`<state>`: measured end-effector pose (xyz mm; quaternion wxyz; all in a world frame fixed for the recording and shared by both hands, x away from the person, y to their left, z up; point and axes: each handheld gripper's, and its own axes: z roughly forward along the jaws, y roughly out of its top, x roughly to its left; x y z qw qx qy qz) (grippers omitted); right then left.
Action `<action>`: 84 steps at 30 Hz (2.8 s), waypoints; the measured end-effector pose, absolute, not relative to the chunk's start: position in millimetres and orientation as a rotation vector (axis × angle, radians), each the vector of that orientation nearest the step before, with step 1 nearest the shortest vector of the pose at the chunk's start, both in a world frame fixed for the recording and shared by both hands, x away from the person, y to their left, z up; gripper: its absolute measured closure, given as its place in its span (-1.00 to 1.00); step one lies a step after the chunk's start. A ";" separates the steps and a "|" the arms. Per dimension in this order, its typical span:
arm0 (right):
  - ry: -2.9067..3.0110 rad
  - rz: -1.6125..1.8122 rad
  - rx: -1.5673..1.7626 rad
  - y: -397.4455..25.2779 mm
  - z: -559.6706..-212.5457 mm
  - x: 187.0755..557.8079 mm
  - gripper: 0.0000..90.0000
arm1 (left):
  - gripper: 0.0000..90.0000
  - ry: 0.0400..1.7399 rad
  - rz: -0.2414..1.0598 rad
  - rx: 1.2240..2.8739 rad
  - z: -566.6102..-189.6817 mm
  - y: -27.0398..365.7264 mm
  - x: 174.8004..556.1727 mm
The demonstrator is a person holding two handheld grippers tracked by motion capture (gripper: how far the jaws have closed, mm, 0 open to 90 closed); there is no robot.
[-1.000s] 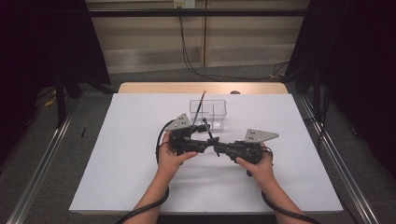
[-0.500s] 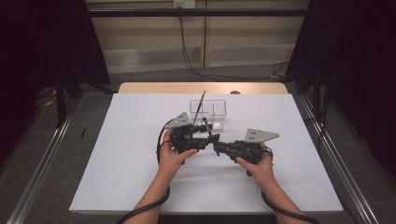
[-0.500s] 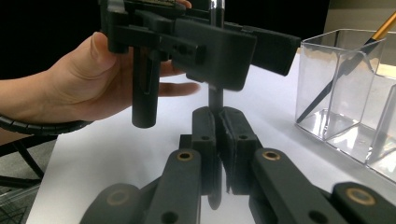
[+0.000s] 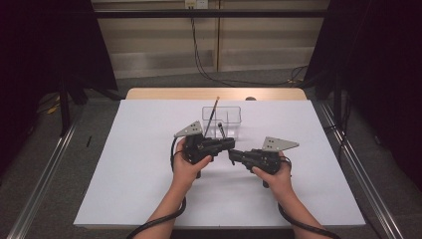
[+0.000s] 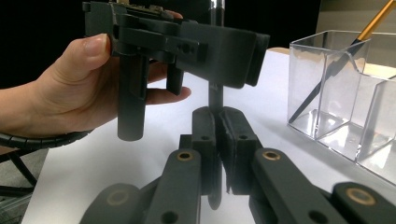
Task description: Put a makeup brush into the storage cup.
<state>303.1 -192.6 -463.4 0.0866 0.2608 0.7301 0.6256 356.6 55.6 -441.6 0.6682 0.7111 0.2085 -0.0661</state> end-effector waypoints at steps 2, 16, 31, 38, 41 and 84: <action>2.175 1.861 0.781 -193.0 -464.3 303.2 0.88 | 0.81 0.480 -0.151 1.573 -441.3 58.4 357.8; 2.173 1.862 0.797 -190.7 -468.4 303.6 0.87 | 0.85 0.449 -0.141 1.575 -441.0 58.1 357.9; 2.164 1.807 0.819 -196.8 -464.6 302.0 0.17 | 0.85 0.429 -0.091 1.591 -433.4 61.8 361.2; 2.173 1.797 0.822 -201.6 -462.9 301.9 -0.25 | 0.85 0.442 -0.070 1.605 -433.0 65.3 363.6; 2.171 1.785 0.821 -204.2 -461.8 302.0 -0.41 | 0.85 0.445 -0.066 1.605 -432.8 66.0 364.6; 2.145 1.678 0.882 -264.8 -458.5 280.8 -0.88 | 0.85 0.470 0.026 1.657 -421.4 78.4 379.2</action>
